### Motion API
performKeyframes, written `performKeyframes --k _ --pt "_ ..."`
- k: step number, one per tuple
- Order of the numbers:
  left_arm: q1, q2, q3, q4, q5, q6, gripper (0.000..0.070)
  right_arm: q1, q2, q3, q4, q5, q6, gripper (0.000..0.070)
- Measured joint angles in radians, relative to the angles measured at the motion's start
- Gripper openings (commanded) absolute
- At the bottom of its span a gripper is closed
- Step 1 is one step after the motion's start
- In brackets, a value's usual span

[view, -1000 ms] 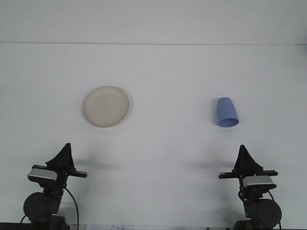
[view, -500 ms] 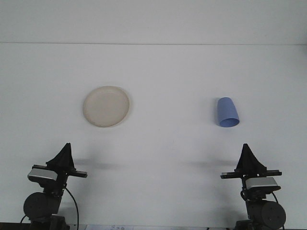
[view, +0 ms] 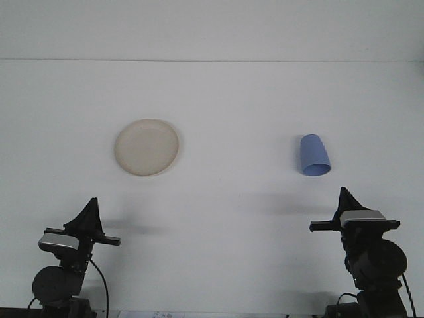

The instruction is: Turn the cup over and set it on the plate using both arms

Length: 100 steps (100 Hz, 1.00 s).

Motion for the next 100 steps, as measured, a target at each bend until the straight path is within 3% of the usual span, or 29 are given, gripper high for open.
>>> performKeyframes --k 10,15,38,86,100 --pt "0.000 0.000 0.000 0.000 0.000 0.000 0.0013 0.000 0.078 0.000 -0.015 0.075 0.002 0.0251" --pt "0.000 0.000 0.000 0.000 0.000 0.000 0.0013 0.000 0.122 0.000 -0.022 0.100 0.012 0.0312" --pt "0.000 0.000 0.000 0.000 0.000 0.000 0.0013 0.000 0.303 -0.058 0.188 0.104 0.077 0.0316" --pt "0.000 0.000 0.000 0.000 0.000 0.000 0.0013 -0.055 0.673 -0.119 0.596 0.101 0.061 0.0318" --pt "0.000 0.000 0.000 0.000 0.000 0.000 0.0013 -0.113 0.785 -0.119 0.691 0.027 0.051 0.0318"
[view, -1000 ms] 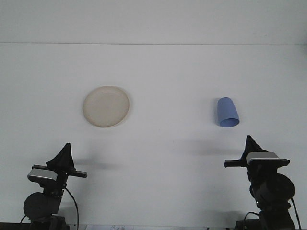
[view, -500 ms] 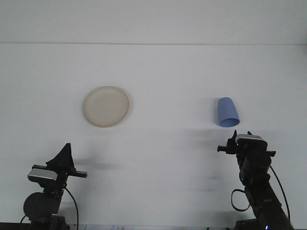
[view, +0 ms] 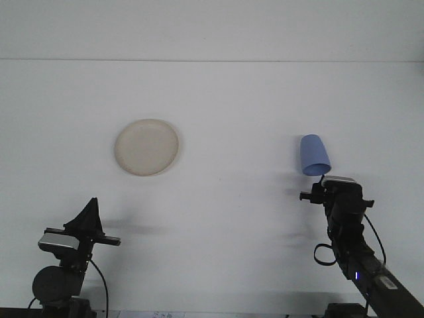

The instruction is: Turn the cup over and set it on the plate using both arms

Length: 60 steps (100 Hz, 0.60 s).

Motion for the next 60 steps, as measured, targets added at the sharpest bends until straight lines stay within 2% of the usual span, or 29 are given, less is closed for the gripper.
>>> performKeyframes --k 28,43,57,60 --pt "0.000 0.000 0.000 0.000 0.000 0.000 0.0013 -0.088 0.200 0.003 0.264 -0.142 -0.005 0.0317" --pt "0.000 0.000 0.000 0.000 0.000 -0.002 0.0013 -0.124 0.315 0.052 0.302 -0.172 -0.016 0.0317" --pt "0.000 0.000 0.000 0.000 0.000 -0.021 0.0013 -0.146 0.379 0.104 0.348 -0.250 -0.039 0.0314" --pt "0.000 0.000 0.000 0.000 0.000 -0.029 0.0013 -0.147 0.388 0.116 0.355 -0.267 -0.043 0.0296"
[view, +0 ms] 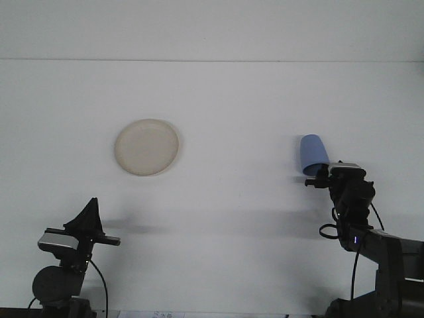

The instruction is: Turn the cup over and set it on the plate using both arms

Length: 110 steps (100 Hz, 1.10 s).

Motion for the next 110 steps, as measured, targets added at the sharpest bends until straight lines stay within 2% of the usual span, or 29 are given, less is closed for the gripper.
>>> performKeyframes --k 4,9,10,23,36,50,63,76,84,95,110 --pt "0.000 0.000 0.000 0.000 0.000 -0.006 0.0013 0.000 0.012 0.016 0.006 -0.016 -0.005 0.0207" --pt "0.000 0.000 0.000 0.000 0.000 -0.007 0.0013 0.000 0.025 0.035 0.010 -0.043 -0.008 0.0019" --pt "0.000 0.000 0.000 0.000 0.000 -0.008 0.0013 0.000 0.027 0.038 0.011 -0.050 -0.010 0.0000" --pt "0.000 0.000 0.000 0.000 0.000 -0.010 0.0013 0.000 0.034 0.050 0.024 -0.127 -0.024 0.0004" --pt "0.000 0.000 0.000 0.000 0.000 -0.010 0.0013 0.028 0.003 0.050 0.000 -0.129 -0.025 0.0004" --pt "0.000 0.000 0.000 0.000 0.000 -0.010 0.0013 0.099 -0.146 0.060 -0.142 -0.128 -0.024 0.0004" --pt "0.000 0.000 0.000 0.000 0.000 -0.010 0.0013 0.214 -0.329 0.171 -0.463 -0.115 -0.024 0.0004" --pt "0.000 0.000 0.000 0.000 0.000 -0.010 0.0013 0.361 -0.446 0.412 -0.901 -0.098 -0.032 0.0004" --pt "0.000 0.000 0.000 0.000 0.000 -0.010 0.0013 0.448 -0.447 0.589 -1.186 -0.092 -0.055 0.0004" --pt "0.000 0.000 0.000 0.000 0.000 -0.010 0.0013 0.558 -0.410 0.789 -1.543 -0.044 -0.091 0.0004" --pt "0.000 0.000 0.000 0.000 0.000 -0.010 0.0013 0.679 -0.326 0.954 -1.813 0.031 -0.105 0.0004"
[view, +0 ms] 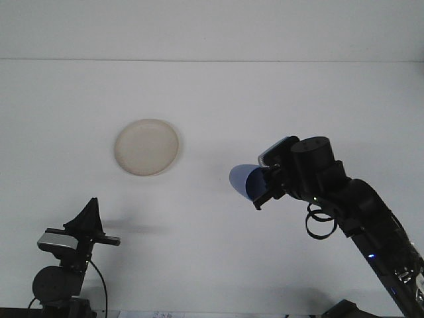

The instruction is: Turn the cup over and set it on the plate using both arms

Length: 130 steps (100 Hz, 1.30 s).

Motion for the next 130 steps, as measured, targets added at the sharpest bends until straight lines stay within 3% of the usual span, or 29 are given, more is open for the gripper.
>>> performKeyframes --k 43,108,115,130 --pt "0.000 0.000 0.000 0.000 0.000 0.000 0.0013 0.192 0.314 0.104 -0.274 0.053 -0.001 0.0004" --pt "0.000 0.000 0.000 0.000 0.000 0.000 0.0013 0.229 0.485 0.115 -0.230 0.053 -0.006 0.0006" --pt "0.000 0.000 0.000 0.000 0.000 0.000 0.0013 0.229 0.485 0.115 -0.223 0.052 -0.006 0.0052" --pt "0.000 0.000 0.000 0.000 0.000 0.000 0.0013 0.229 0.485 0.115 -0.212 0.051 -0.006 0.0267"
